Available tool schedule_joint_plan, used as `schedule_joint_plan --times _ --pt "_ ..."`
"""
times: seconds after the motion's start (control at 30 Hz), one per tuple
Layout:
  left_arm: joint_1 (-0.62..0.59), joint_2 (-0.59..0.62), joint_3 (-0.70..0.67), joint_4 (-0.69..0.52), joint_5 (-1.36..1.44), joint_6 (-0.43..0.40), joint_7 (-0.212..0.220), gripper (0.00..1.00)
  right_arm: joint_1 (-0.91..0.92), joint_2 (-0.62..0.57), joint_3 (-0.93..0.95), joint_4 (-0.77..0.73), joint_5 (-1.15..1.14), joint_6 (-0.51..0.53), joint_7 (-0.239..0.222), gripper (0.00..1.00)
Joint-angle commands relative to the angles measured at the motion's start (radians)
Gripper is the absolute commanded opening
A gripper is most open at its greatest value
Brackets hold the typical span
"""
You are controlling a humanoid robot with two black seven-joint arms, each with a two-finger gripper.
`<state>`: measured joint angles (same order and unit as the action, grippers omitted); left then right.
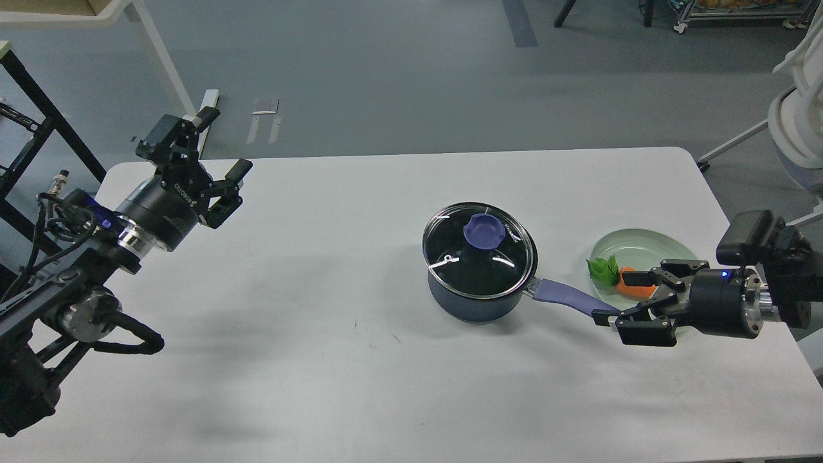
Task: Open pot lid
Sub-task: 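Move the right gripper down to the purple pan handle and grasp it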
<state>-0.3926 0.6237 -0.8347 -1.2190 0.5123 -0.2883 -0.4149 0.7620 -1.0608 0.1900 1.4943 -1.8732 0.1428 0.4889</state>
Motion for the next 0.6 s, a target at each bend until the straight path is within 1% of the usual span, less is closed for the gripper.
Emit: schedule_joint_plan --times 0.0,0.27,0.3,0.37,0.43,0.57 --pt "0.000 0.002 0.000 -0.007 0.000 0.003 0.002 0.99 0.005 0.005 -0.017 0.000 -0.014 -0.002 0.000 0.99" --pt "0.000 0.005 0.000 -0.017 0.000 0.009 0.007 0.99 0.017 0.048 -0.035 -0.011 -0.047 0.000 0.000 0.91" --pt "0.000 0.005 0.000 -0.023 0.002 0.009 0.007 0.99 0.028 0.050 -0.049 -0.012 -0.046 0.000 0.000 0.88" --pt "0.000 0.005 0.000 -0.027 0.002 0.009 0.007 0.99 0.054 0.051 -0.086 -0.013 -0.044 0.000 0.000 0.75" --pt "0.001 0.005 0.000 -0.028 0.002 0.011 0.007 0.99 0.086 0.062 -0.119 -0.017 -0.044 0.000 0.000 0.66" --pt "0.000 0.004 0.000 -0.036 0.018 0.011 0.007 0.99 0.118 0.076 -0.149 -0.040 -0.041 0.000 0.000 0.58"
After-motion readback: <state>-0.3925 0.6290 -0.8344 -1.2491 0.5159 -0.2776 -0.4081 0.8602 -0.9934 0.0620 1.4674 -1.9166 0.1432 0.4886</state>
